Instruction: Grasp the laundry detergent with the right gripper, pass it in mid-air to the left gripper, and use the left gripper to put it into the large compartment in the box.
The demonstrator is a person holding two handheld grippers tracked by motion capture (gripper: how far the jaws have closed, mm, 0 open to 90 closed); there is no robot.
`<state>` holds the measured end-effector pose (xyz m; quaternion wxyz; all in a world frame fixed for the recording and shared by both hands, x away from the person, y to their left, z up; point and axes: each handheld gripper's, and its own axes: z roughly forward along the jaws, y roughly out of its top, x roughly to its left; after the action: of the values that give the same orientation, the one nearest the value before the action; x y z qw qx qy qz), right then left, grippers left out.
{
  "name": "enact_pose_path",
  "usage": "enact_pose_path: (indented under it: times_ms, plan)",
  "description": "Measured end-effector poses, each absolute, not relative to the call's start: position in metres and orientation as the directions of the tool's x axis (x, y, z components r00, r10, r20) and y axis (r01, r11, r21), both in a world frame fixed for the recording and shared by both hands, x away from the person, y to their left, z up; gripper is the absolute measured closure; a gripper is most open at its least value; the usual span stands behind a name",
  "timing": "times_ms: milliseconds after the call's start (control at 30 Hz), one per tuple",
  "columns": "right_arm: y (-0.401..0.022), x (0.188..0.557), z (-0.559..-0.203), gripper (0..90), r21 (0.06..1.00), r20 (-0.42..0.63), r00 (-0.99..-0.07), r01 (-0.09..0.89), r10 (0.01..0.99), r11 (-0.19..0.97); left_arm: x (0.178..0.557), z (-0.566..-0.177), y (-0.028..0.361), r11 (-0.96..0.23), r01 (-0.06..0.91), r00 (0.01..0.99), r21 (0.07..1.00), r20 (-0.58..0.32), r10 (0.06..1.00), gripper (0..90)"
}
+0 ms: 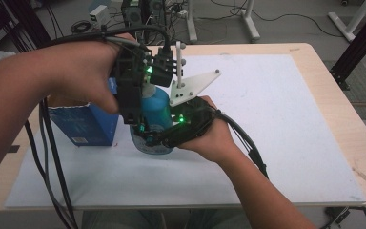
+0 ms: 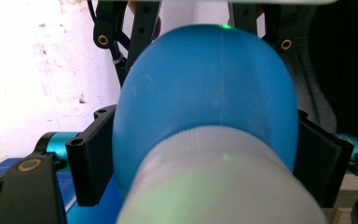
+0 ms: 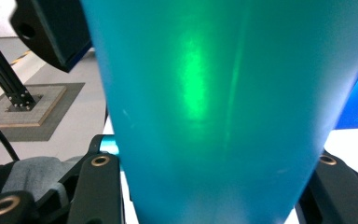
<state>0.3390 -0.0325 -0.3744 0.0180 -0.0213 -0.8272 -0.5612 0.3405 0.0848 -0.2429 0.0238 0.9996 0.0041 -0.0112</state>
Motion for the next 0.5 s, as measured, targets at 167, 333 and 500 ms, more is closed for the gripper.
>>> enact_pose_path:
  times_ms: [167,333,500]
  plan:
    - [-0.0331,0.3396,-0.3743,46.5,0.927,0.054,-0.998,0.057,0.018,0.37,0.3407,-0.2428,0.0839,-0.999,0.009,1.0,0.045,-0.023,0.008,19.1]
    - [-0.033,0.3402,-0.3747,46.5,0.929,0.052,-0.998,0.055,0.019,0.367,0.3401,-0.2423,0.0826,-0.999,0.008,1.0,0.049,-0.03,0.006,22.5]
    - [-0.0326,0.34,-0.3748,46.5,0.928,0.053,-0.998,0.057,0.02,0.368,0.3409,-0.2419,0.0819,-0.999,0.0,1.0,0.045,-0.028,-0.001,24.0]
